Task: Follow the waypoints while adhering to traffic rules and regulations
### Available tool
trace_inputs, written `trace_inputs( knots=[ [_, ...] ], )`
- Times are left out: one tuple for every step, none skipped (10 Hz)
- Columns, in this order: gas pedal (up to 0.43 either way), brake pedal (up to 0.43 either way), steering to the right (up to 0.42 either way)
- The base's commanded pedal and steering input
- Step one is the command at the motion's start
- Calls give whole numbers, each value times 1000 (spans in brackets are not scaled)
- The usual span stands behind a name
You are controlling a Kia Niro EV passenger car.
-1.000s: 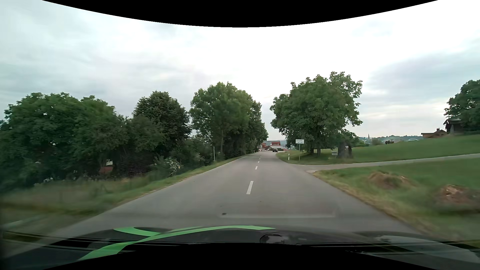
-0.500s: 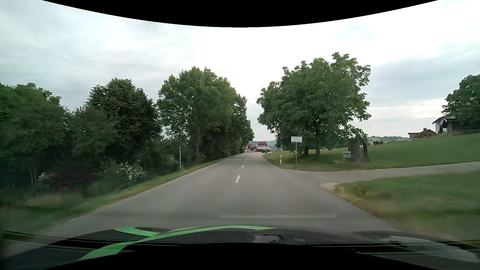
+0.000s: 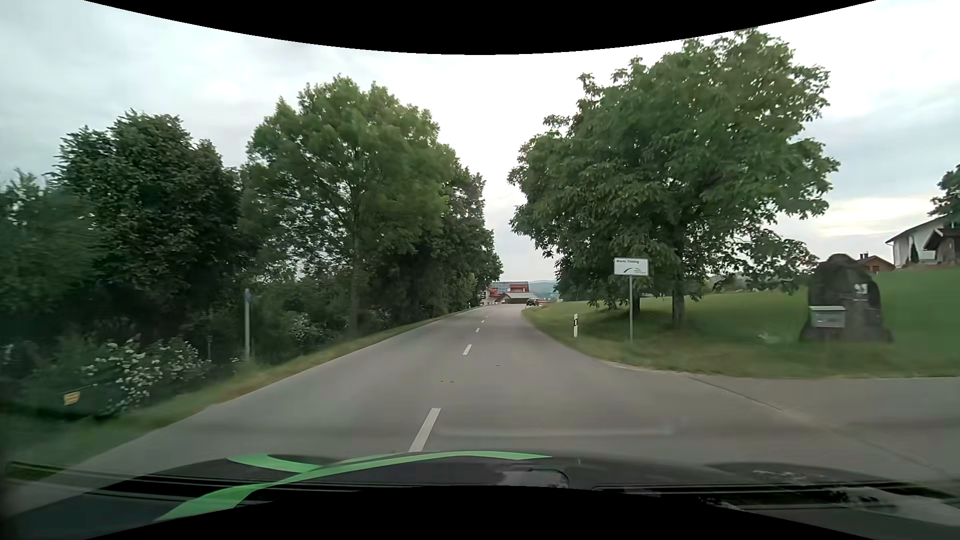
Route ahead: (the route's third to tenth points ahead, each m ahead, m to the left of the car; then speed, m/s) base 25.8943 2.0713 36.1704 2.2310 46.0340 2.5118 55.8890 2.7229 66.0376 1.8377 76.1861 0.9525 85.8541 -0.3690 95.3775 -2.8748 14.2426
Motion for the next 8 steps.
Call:
trace_inputs(
  knots=[
    [370, 0, 3],
    [370, 0, 0],
    [370, 0, -2],
    [370, 0, -2],
    [378, 0, -2],
    [378, 0, -3],
    [378, 0, -4],
    [378, 0, -5]
  ],
)
